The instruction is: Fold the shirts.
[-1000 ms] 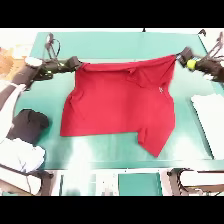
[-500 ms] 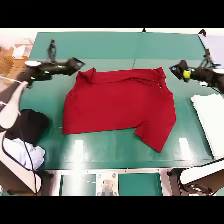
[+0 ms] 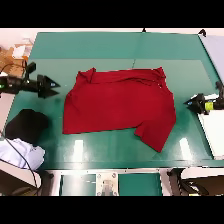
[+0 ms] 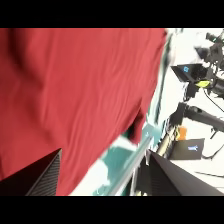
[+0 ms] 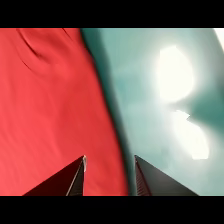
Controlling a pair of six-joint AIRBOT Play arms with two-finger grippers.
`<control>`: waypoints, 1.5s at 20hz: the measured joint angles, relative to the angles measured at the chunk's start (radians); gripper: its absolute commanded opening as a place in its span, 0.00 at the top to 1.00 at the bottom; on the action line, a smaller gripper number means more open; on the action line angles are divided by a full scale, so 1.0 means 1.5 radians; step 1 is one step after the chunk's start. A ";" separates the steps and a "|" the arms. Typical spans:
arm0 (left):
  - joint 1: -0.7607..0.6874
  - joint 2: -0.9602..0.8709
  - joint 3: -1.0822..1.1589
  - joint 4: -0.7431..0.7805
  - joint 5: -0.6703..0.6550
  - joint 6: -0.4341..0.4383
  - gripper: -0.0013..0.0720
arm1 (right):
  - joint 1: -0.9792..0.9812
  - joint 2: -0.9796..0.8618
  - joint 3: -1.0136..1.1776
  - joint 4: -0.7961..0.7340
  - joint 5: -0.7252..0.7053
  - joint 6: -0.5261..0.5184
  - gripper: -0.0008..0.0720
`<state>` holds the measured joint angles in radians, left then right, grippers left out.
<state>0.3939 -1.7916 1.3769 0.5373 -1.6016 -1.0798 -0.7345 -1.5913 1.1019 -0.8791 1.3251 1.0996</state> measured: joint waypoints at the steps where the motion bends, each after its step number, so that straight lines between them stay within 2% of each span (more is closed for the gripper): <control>1: 0.004 0.011 -0.028 0.019 -0.003 0.003 0.16 | 0.000 -0.001 -0.017 -0.003 0.001 -0.005 0.48; 6: 0.014 0.033 -0.109 0.090 -0.004 -0.002 0.16 | 0.035 -0.030 -0.062 -0.005 0.013 -0.020 0.49; 7: 0.015 0.037 -0.119 0.093 -0.005 -0.004 0.31 | 0.044 -0.034 -0.064 -0.008 0.013 -0.022 0.65; 8: 0.016 0.041 -0.128 0.099 -0.003 -0.006 0.44 | 0.051 -0.038 -0.067 -0.014 0.008 -0.027 0.88; 9: 0.016 0.047 -0.136 0.106 0.001 -0.008 0.43 | 0.056 -0.043 -0.068 -0.018 0.008 -0.031 0.96; 13: 0.017 0.086 -0.158 0.151 0.015 -0.025 0.43 | 0.052 -0.047 -0.056 -0.029 0.014 -0.041 0.96; 14: 0.017 0.101 -0.169 0.173 0.024 -0.035 0.28 | 0.043 -0.048 -0.054 -0.029 0.014 -0.041 0.96; 15: 0.017 0.117 -0.186 0.195 0.038 -0.046 0.23 | 0.035 -0.048 -0.053 -0.030 0.013 -0.041 0.96; 20: 0.004 0.179 -0.321 0.243 0.112 -0.083 0.23 | 0.008 -0.049 -0.049 -0.031 0.012 -0.041 0.96; 24: -0.065 0.195 -0.401 0.219 0.173 -0.098 0.23 | 0.004 -0.049 -0.049 -0.027 0.012 -0.041 0.96; 26: -0.105 0.199 -0.417 0.198 0.202 -0.099 0.26 | 0.003 -0.049 -0.049 -0.025 0.011 -0.041 0.96; 27: -0.122 0.198 -0.422 0.186 0.209 -0.098 0.33 | 0.002 -0.049 -0.049 -0.025 0.011 -0.041 0.96; 28: -0.135 0.198 -0.426 0.180 0.218 -0.097 0.60 | 0.002 -0.049 -0.049 -0.024 0.011 -0.042 0.96; 29: -0.145 0.198 -0.430 0.180 0.236 -0.094 0.65 | 0.002 -0.049 -0.049 -0.023 0.011 -0.042 0.96; 30: -0.152 0.198 -0.431 0.174 0.247 -0.091 0.66 | 0.002 -0.049 -0.049 -0.023 0.011 -0.042 0.96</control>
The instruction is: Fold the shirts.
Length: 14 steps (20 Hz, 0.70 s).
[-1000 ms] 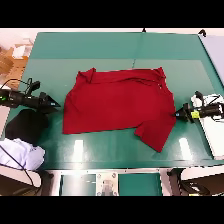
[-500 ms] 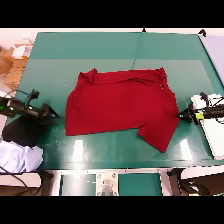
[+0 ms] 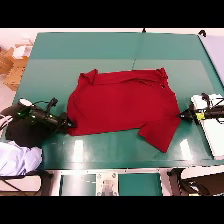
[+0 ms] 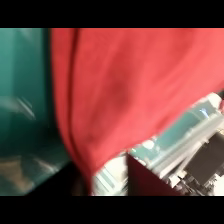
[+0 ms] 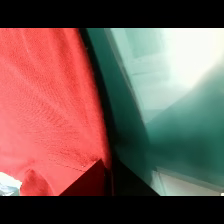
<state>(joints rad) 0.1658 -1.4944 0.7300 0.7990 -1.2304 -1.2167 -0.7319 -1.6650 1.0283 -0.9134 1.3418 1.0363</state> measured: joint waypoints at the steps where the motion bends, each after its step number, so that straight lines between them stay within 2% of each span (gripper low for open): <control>1: -0.006 0.000 -0.001 -0.005 0.007 0.002 0.88 | 0.000 0.000 0.000 0.000 0.000 0.000 0.96; 2: -0.009 0.000 -0.002 -0.005 0.017 0.006 0.95 | 0.000 0.000 0.000 0.001 0.000 0.000 0.96; 7: -0.017 0.003 0.033 -0.005 0.023 0.020 0.95 | 0.000 0.008 0.007 0.028 0.004 -0.001 0.97; 10: -0.019 0.038 0.148 -0.046 -0.033 0.023 0.95 | 0.007 0.054 0.058 0.133 0.053 -0.008 0.97; 14: -0.019 0.125 0.424 -0.121 -0.078 0.014 0.95 | 0.008 0.180 0.210 0.333 0.077 -0.012 0.97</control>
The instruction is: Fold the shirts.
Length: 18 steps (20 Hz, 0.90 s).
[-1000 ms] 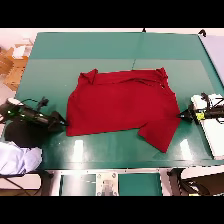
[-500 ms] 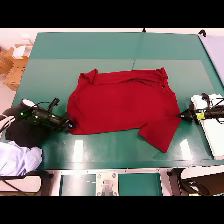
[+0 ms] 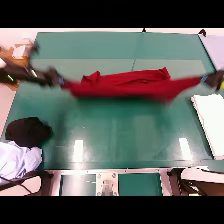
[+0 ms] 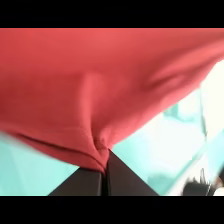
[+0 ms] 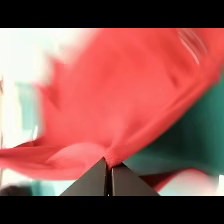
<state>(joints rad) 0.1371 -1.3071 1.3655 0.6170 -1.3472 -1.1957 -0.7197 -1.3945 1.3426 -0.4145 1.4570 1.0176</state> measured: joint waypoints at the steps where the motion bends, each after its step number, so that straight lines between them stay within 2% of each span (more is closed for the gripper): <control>1: 0.001 0.021 0.088 -0.019 0.002 -0.002 0.95 | -0.001 0.036 0.042 0.050 -0.013 0.000 0.97; 5: 0.001 0.087 0.405 -0.068 0.045 -0.006 0.95 | -0.021 0.192 0.199 0.191 -0.120 -0.001 0.97; 8: 0.001 0.158 0.503 -0.076 0.105 -0.016 0.95 | -0.064 0.295 0.269 0.231 -0.209 -0.002 0.96; 12: 0.001 0.245 0.501 -0.026 0.146 -0.057 0.95 | -0.110 0.371 0.300 0.243 -0.271 -0.002 0.97; 15: 0.001 0.266 0.460 0.040 0.122 -0.104 0.95 | -0.117 0.381 0.287 0.235 -0.272 -0.002 0.97; 18: 0.001 0.249 0.371 0.078 0.091 -0.127 0.95 | -0.060 0.372 0.214 0.185 -0.268 -0.002 0.97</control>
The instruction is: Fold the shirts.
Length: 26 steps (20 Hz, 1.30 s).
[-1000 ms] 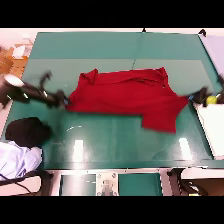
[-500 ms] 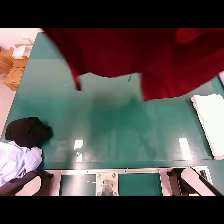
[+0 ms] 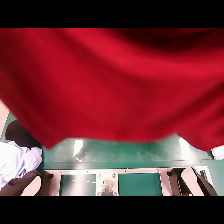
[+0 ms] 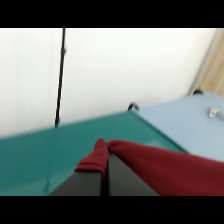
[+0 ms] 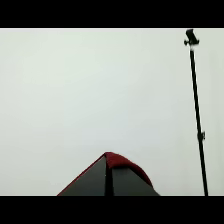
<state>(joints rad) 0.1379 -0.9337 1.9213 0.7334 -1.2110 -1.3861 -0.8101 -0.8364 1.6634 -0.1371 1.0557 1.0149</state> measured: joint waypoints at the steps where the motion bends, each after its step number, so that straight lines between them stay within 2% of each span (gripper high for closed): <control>1: 0.000 -0.014 -0.036 0.004 -0.005 -0.001 0.95 | 0.033 -0.008 -0.034 -0.028 -0.002 -0.001 0.97; 5: 0.000 -0.116 -0.201 0.007 0.007 0.041 0.95 | 0.187 -0.089 -0.202 -0.166 -0.079 -0.003 0.96; 8: -0.004 -0.252 -0.293 -0.032 0.052 0.110 0.95 | 0.264 -0.211 -0.278 -0.213 -0.167 -0.003 0.97; 13: -0.010 -0.488 -0.305 -0.150 0.138 0.202 0.95 | 0.300 -0.480 -0.238 -0.173 -0.235 -0.002 0.97; 16: -0.013 -0.581 -0.262 -0.199 0.165 0.220 0.95 | 0.292 -0.613 -0.144 -0.133 -0.205 0.023 0.97; 20: -0.009 -0.632 -0.223 -0.221 0.174 0.225 0.95 | 0.265 -0.701 -0.053 -0.120 -0.146 0.049 0.97; 22: -0.004 -0.641 -0.215 -0.217 0.153 0.216 0.95 | 0.243 -0.716 -0.035 -0.139 -0.101 0.054 0.97; 26: -0.003 -0.649 -0.209 -0.126 0.072 0.163 0.95 | 0.214 -0.730 -0.021 -0.244 0.005 0.068 0.97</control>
<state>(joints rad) 0.1341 -1.9072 1.6081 0.5438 -1.1023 -1.1416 -0.4892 -1.9308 1.6314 -0.5034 1.0634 1.1172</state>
